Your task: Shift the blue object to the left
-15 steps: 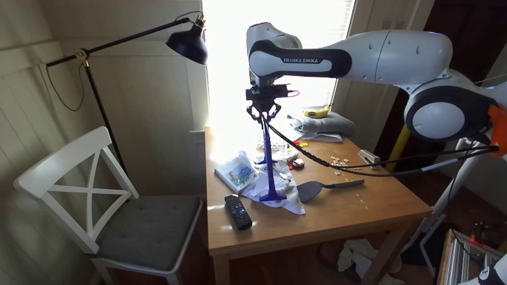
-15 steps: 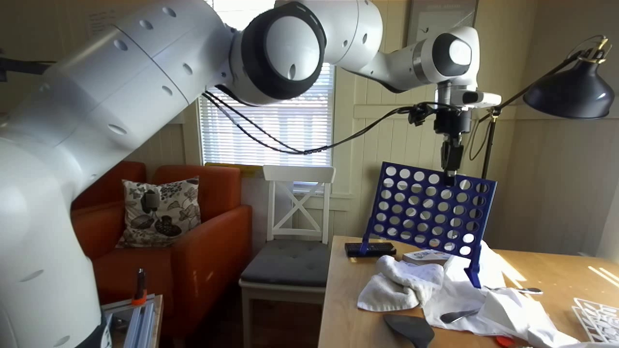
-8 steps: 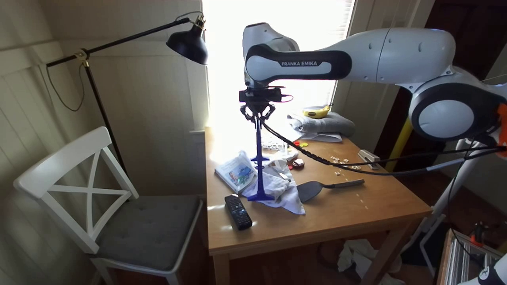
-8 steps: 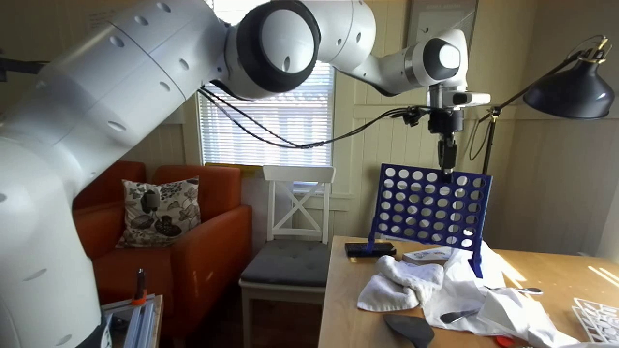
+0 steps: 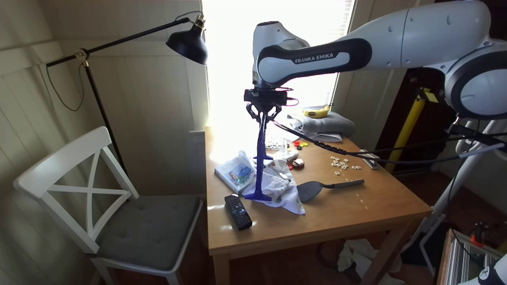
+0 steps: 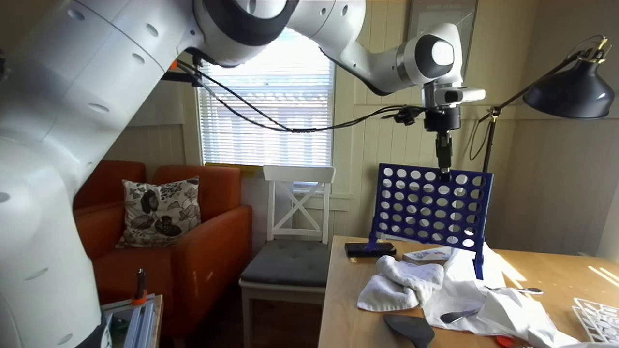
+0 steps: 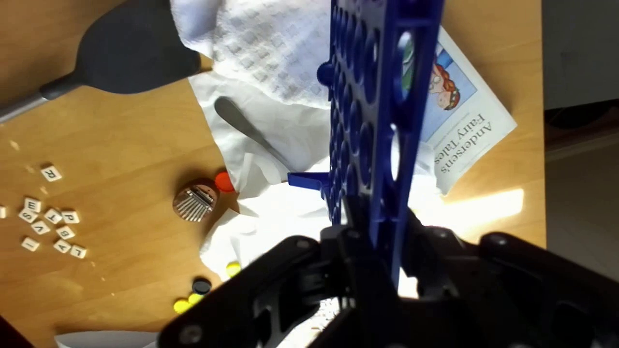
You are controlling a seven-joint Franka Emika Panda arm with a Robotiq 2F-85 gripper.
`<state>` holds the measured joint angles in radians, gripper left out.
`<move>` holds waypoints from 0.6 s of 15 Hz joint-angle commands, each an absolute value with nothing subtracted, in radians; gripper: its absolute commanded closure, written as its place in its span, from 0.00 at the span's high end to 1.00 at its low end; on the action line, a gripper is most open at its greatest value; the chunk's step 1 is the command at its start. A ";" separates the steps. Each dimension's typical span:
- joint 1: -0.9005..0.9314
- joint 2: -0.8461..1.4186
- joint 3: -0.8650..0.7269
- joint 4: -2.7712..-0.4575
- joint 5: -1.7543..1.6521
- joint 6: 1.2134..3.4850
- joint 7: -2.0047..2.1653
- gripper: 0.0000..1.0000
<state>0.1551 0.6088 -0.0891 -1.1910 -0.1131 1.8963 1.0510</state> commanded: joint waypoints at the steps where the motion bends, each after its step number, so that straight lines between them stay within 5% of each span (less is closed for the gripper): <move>1: 0.117 0.449 -0.080 -1.427 -0.089 1.989 1.008 0.05; 9: 0.072 0.254 -0.094 -1.800 -0.124 2.205 0.863 0.05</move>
